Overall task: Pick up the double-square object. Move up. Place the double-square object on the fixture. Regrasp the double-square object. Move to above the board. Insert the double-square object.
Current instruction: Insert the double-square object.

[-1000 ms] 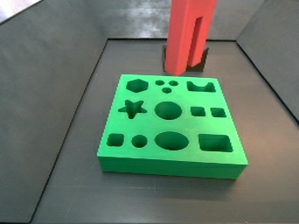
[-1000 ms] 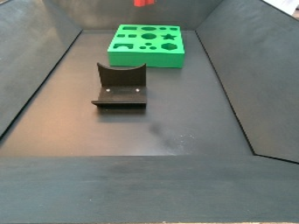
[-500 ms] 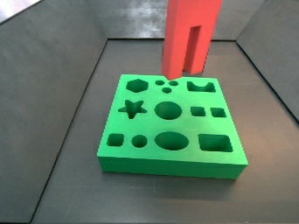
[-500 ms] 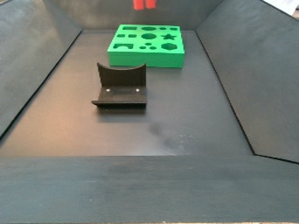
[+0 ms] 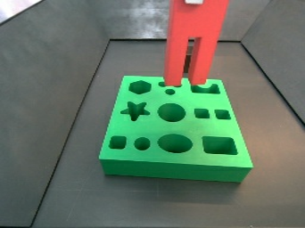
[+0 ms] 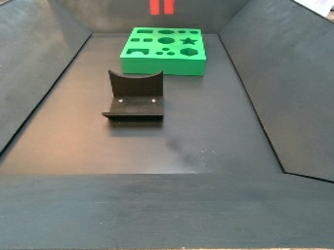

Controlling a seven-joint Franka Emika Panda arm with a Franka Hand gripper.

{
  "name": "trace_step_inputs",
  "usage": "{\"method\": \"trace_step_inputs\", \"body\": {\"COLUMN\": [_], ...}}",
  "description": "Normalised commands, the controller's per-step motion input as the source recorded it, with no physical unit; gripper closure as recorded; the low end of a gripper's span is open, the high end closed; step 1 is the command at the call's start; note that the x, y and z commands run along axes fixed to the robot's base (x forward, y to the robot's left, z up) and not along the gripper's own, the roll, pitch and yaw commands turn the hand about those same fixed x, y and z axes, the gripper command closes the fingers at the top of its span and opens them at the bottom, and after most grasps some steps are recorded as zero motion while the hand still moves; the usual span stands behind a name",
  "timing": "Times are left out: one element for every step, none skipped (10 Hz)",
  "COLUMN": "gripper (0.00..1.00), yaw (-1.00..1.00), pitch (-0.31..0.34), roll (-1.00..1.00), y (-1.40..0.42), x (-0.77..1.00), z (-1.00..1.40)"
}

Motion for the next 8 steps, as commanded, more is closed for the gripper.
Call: {"method": "trace_step_inputs", "body": {"gripper": [1.0,1.0,1.0,1.0,1.0,1.0,1.0,1.0], "yaw": [-0.47,-0.47,-0.44,-0.38,-0.38,-0.36,-0.24,-0.05], "pitch": [0.0,0.0,0.0,0.0,0.0,0.0,0.0,0.0], "roll": [0.01,0.0,0.04,0.06,0.05,0.06,0.09,0.07], "y": [-0.04,0.0,0.0,0.0,0.0,0.0,0.0,0.0], "x": [0.7,0.69,0.74,0.8,0.81,0.83,0.96,1.0], "z": [-0.15,-0.09,-0.17,-0.21,-0.2,-0.22,-0.29,-0.4]}}
